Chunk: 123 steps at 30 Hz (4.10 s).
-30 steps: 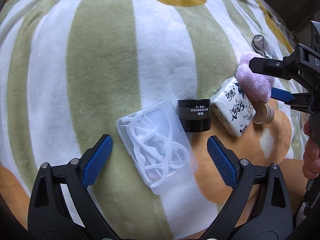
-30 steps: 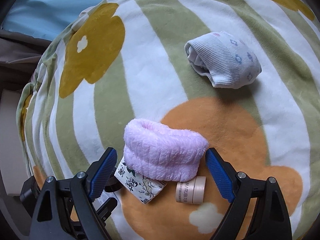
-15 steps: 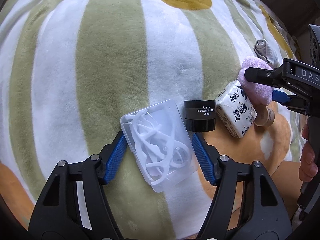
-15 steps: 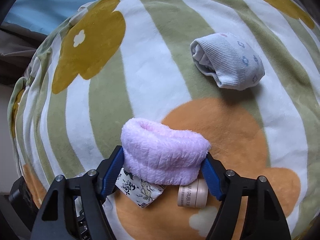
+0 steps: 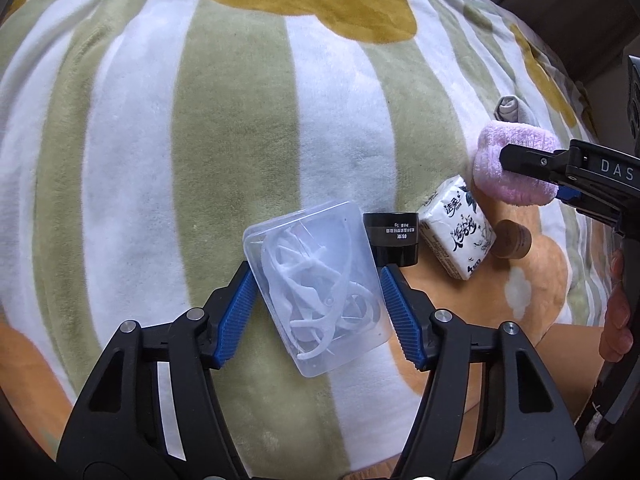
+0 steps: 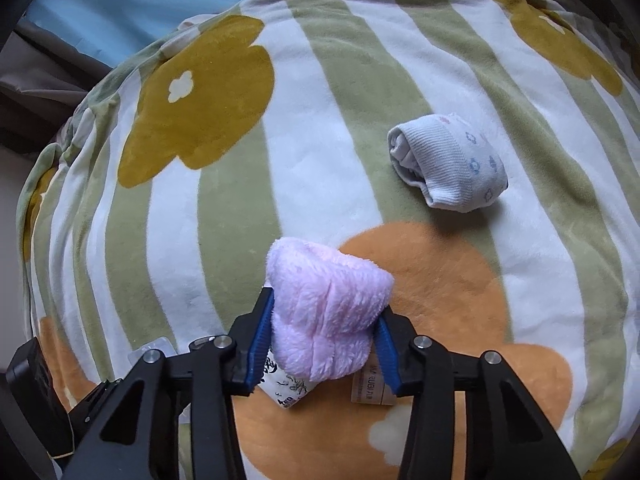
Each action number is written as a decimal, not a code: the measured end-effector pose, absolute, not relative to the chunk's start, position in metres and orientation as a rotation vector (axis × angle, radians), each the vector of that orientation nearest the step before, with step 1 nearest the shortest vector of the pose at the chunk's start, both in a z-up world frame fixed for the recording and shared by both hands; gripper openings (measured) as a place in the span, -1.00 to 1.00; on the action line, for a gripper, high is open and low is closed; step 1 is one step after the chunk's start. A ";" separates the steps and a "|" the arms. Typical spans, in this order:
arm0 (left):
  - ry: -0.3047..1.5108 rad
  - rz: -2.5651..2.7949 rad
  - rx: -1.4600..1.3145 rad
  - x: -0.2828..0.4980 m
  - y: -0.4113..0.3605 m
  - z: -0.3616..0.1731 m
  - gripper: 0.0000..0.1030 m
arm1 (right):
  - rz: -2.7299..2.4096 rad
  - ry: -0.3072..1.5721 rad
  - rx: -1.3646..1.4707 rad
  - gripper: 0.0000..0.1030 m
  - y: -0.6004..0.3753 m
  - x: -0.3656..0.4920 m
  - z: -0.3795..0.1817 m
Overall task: Organize objects
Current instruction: 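Grasp the clear earphone case with the left tool while the right tool grasps the pink sock, then carry the case and pink sock over the cardboard box and release both, then move both tools back toward the black jar and white sock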
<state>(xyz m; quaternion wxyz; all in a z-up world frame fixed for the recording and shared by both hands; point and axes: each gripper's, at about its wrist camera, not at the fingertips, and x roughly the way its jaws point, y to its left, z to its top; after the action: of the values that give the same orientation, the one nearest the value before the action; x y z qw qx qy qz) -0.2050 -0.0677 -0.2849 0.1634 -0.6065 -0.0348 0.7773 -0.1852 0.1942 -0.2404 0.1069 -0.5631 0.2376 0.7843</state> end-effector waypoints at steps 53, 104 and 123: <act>-0.112 2.410 -1.551 0.075 -0.030 -0.148 0.15 | 2.680 0.221 -1.708 -0.19 0.165 0.064 -0.118; -0.069 2.434 -1.546 0.100 -0.026 -0.172 0.99 | 2.665 0.290 -1.795 0.69 0.157 0.081 -0.160; 0.073 2.409 -1.386 0.020 -0.037 -0.103 0.99 | 2.751 0.243 -1.652 0.69 0.183 0.035 -0.096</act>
<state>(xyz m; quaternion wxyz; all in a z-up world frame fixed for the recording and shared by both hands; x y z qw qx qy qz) 0.0200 -0.0372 -0.1030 0.1796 -0.4903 0.0259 0.8525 0.0346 0.1830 -0.0959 -0.0384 -0.5129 0.0754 0.8543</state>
